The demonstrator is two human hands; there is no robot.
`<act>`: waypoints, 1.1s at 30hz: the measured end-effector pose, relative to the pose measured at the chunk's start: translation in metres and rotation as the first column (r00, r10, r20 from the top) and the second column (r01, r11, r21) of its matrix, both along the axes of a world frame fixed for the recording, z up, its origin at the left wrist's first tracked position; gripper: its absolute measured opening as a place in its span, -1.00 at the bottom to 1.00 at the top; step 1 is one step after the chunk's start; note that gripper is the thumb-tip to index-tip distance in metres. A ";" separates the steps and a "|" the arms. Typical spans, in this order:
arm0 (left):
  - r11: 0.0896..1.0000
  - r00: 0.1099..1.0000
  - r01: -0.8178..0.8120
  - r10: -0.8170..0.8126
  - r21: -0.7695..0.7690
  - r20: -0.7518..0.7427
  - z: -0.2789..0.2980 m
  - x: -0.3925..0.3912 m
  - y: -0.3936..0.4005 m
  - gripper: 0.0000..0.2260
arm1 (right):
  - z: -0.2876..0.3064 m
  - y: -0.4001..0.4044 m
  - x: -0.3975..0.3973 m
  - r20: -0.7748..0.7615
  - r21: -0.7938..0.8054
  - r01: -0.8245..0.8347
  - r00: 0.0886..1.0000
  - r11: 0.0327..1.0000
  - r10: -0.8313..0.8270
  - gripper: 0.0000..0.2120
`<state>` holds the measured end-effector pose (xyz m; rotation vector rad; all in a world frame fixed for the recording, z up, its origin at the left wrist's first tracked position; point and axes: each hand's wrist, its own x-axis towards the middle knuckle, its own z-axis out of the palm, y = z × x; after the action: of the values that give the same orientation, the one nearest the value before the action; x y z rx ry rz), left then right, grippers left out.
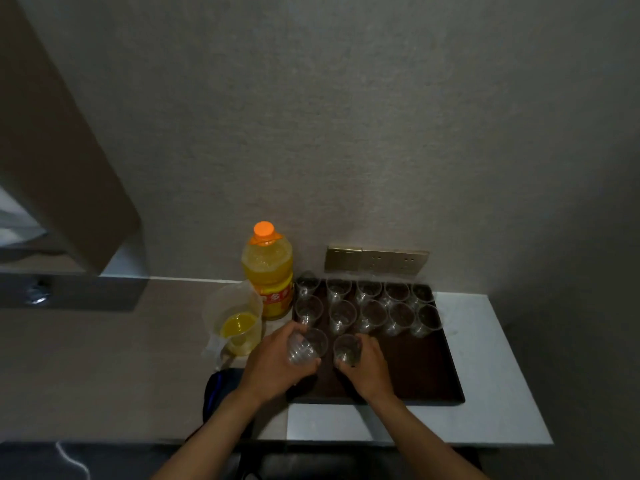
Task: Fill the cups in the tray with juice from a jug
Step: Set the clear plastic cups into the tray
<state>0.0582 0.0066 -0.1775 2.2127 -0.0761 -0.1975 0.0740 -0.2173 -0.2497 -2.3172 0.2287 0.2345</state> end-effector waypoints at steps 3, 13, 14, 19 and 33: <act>1.000 1.000 -0.009 0.009 -0.005 0.003 0.001 0.000 0.002 -0.46 | -0.001 0.002 0.006 -0.013 0.009 0.006 1.000 1.000 -0.005 -0.50; 1.000 1.000 -0.003 0.003 0.020 -0.015 0.008 0.006 0.000 -0.38 | 0.006 -0.003 0.006 -0.087 -0.086 0.010 0.996 0.996 -0.018 -0.26; 1.000 1.000 -0.005 0.006 0.022 -0.023 0.008 0.006 -0.001 -0.36 | 0.009 -0.005 0.006 -0.086 -0.098 0.017 0.996 0.995 -0.025 -0.28; 0.999 0.999 -0.009 0.010 0.039 -0.030 0.014 0.008 -0.008 -0.29 | 0.025 -0.013 0.007 -0.040 -0.126 0.058 0.997 0.990 -0.064 -0.47; 0.994 0.987 0.086 -0.094 0.067 0.128 0.032 0.022 -0.022 -0.43 | 0.111 0.016 0.024 -0.176 0.430 -0.109 0.963 0.896 0.202 -0.50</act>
<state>0.0807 -0.0156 -0.1451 2.2833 -0.2456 -0.1051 0.0976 -0.2010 -0.1385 -1.8813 0.0863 0.5646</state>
